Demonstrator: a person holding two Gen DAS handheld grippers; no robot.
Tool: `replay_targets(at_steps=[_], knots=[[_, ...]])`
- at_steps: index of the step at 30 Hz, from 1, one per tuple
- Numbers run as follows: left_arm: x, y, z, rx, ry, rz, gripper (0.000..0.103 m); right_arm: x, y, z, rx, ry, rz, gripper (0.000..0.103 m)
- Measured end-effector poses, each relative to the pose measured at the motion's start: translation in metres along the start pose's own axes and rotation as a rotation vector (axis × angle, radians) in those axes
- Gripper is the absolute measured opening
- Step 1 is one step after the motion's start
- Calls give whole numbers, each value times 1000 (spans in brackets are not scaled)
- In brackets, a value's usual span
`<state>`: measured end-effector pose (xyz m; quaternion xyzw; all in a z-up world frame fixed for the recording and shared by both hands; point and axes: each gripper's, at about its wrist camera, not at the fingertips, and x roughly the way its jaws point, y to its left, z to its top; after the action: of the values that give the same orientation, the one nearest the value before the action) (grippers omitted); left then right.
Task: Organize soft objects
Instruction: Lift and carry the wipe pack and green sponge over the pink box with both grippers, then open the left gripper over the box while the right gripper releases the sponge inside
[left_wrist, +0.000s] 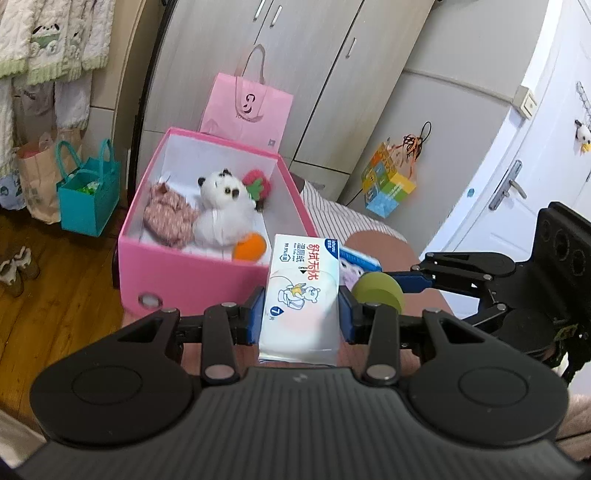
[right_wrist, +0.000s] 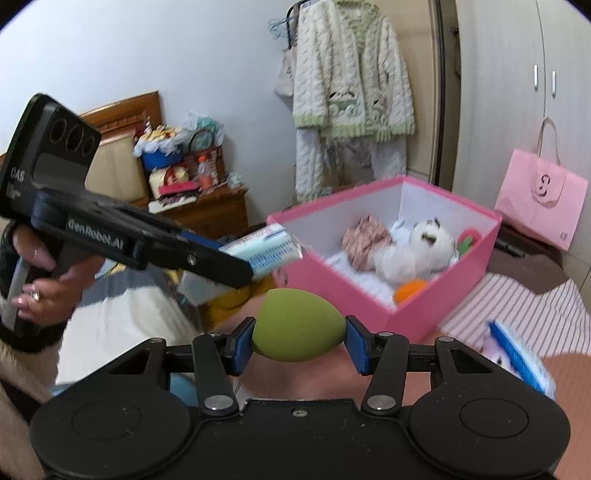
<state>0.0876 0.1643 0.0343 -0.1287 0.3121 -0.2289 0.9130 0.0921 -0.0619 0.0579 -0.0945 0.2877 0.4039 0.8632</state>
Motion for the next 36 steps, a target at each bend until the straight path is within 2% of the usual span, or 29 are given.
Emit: replay_targets(at_steps=[8,12,17,20,25,29,33,36], knots=[[31,21,49,31,-20,21,39,33,-27,45,-21,12,-70,56],[61,41,83,-2,56,-19,39,52,-50,64,1,33,-97,57],[99,55,109,35,130,68,39,83,-73,79,-57,117,-184,57],[129,63,121,29,205,105,39,101,-90,83,-37,156,-210,57],[165,67,133,74,257,195,39,125,-111,87,-6,199,-242,57],[188,68,137,119,268,250,39,140,-109,91,-80,207,-280,57],[201,68,137,158,253,321,39,159,-103,86,-190,229,-390,57],[207,69,141,170,260,342,40,165,-110,85,-159,244,-379,57]])
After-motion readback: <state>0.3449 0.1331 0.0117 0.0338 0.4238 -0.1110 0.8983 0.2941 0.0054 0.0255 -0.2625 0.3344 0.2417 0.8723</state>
